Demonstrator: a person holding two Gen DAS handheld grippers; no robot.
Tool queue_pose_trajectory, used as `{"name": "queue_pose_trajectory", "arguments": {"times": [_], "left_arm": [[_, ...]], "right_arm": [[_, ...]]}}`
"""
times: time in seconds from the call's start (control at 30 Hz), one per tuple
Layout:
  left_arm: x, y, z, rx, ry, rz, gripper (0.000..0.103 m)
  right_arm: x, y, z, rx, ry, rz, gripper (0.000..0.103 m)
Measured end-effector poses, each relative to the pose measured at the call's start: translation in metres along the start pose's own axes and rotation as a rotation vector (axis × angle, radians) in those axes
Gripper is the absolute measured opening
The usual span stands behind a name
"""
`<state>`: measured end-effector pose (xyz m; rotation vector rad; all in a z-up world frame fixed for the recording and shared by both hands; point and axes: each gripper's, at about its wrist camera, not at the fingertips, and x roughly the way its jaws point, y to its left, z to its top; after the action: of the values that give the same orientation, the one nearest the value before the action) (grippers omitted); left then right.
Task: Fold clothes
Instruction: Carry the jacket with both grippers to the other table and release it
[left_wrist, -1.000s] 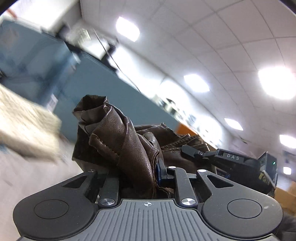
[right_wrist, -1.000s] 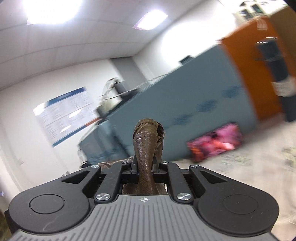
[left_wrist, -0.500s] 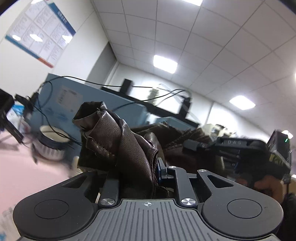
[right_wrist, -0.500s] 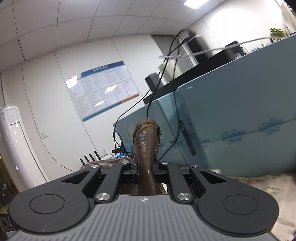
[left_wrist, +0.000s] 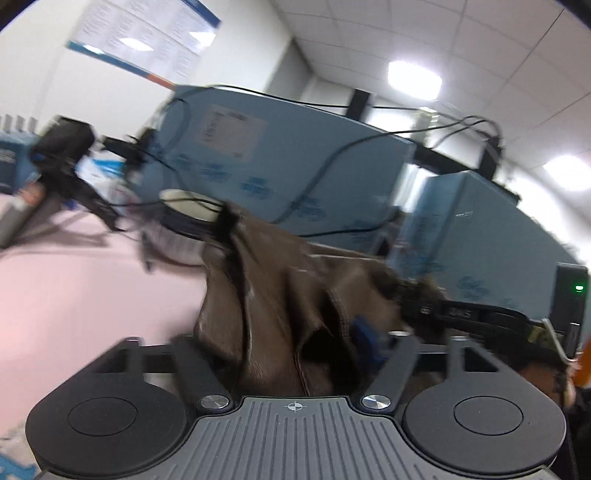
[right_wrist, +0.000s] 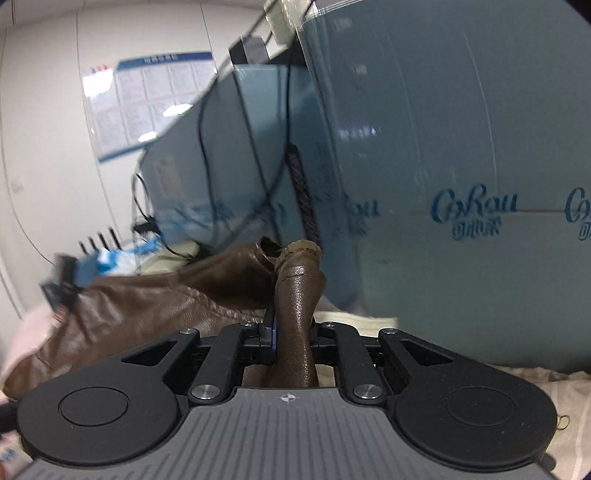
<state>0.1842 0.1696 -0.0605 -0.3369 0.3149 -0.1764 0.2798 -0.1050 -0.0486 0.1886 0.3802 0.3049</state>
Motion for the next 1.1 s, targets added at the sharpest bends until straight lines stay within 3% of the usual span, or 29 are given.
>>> {"name": "queue_pose_trajectory", "arguments": {"times": [0.03, 0.1, 0.23, 0.33, 0.4, 0.47, 0.57, 0.67, 0.73, 0.93, 1.1], "left_arm": [[-0.001, -0.001, 0.000, 0.012, 0.000, 0.035, 0.089], [0.002, 0.000, -0.001, 0.033, 0.019, 0.093, 0.090], [0.018, 0.005, -0.003, 0.056, 0.089, 0.144, 0.093], [0.017, 0.005, -0.003, 0.064, 0.081, 0.163, 0.097], [0.012, 0.008, -0.002, 0.042, 0.048, 0.150, 0.098], [0.003, 0.007, -0.002, 0.029, -0.055, 0.151, 0.098], [-0.017, -0.002, -0.002, 0.064, -0.240, 0.234, 0.102], [-0.034, -0.019, -0.003, 0.078, -0.297, 0.264, 0.103], [-0.045, -0.030, -0.003, 0.086, -0.333, 0.283, 0.103], [-0.070, -0.073, -0.026, 0.022, -0.317, 0.236, 0.103], [-0.084, -0.110, -0.050, 0.010, -0.283, 0.250, 0.103]], "right_arm": [[0.002, -0.001, -0.003, -0.013, 0.002, -0.012, 0.014], [0.004, -0.001, -0.005, -0.029, 0.005, -0.031, 0.016], [0.008, 0.000, -0.007, -0.051, 0.011, -0.066, 0.024], [0.011, 0.000, -0.007, -0.066, 0.014, -0.091, 0.026], [0.004, 0.003, -0.006, -0.055, 0.008, -0.101, 0.028], [-0.009, 0.002, -0.002, -0.027, -0.002, -0.103, 0.030], [-0.036, 0.002, 0.003, -0.024, -0.023, -0.109, 0.038], [-0.067, 0.001, 0.004, -0.040, -0.055, -0.120, 0.046], [-0.085, 0.001, 0.003, -0.036, -0.066, -0.117, 0.058], [-0.134, -0.004, -0.017, 0.006, -0.057, -0.064, 0.083], [-0.163, -0.008, -0.046, -0.019, -0.026, -0.010, 0.088]]}}
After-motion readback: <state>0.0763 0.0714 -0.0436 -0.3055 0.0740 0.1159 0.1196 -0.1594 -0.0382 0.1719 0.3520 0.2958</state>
